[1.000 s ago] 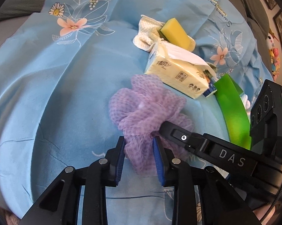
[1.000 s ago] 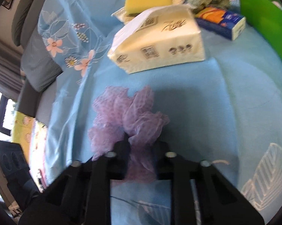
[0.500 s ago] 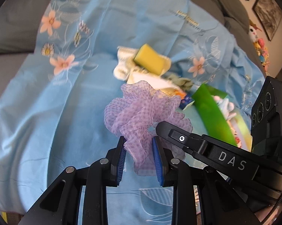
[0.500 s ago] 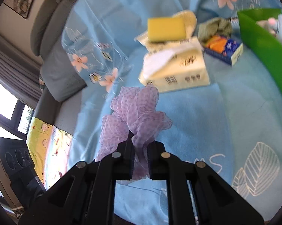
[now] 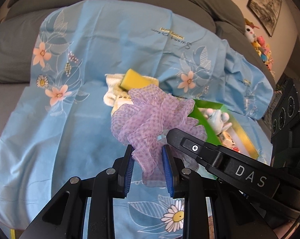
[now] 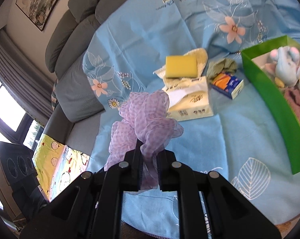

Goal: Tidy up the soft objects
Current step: 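Carry the puff over the green box and open the right gripper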

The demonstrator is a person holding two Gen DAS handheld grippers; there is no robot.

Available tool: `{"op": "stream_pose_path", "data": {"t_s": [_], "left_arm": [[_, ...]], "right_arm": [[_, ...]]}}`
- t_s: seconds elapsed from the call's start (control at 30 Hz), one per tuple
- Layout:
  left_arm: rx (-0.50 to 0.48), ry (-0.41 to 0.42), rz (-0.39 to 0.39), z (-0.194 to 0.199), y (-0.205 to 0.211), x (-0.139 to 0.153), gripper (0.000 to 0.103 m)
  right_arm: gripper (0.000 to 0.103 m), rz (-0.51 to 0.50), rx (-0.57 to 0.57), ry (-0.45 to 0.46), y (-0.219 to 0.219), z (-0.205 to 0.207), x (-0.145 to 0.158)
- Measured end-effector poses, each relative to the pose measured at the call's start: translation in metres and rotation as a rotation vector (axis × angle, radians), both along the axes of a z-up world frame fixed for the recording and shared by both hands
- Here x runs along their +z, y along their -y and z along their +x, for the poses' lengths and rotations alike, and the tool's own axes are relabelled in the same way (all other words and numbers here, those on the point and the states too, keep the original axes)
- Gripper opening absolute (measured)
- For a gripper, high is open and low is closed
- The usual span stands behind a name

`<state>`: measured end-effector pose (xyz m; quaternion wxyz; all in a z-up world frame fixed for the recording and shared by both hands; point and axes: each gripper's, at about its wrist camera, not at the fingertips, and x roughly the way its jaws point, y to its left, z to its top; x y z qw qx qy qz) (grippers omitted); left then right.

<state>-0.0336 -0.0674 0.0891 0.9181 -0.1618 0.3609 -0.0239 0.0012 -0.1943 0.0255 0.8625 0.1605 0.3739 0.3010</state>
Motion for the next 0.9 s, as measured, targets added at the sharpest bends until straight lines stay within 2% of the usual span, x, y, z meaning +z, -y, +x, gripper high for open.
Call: {"op": "stream_pose_path", "data": {"t_s": [0.33, 0.9], "left_arm": [[-0.048, 0.045, 0.044, 0.000, 0.027, 0.019, 0.028], [-0.146, 0.069, 0.067, 0.024, 0.075, 0.036, 0.028]], "right_arm": [[0.013, 0.033, -0.061, 0.049, 0.026, -0.013, 0.018], [0.014, 0.055, -0.193, 0.104, 0.076, -0.017, 0.037]]}}
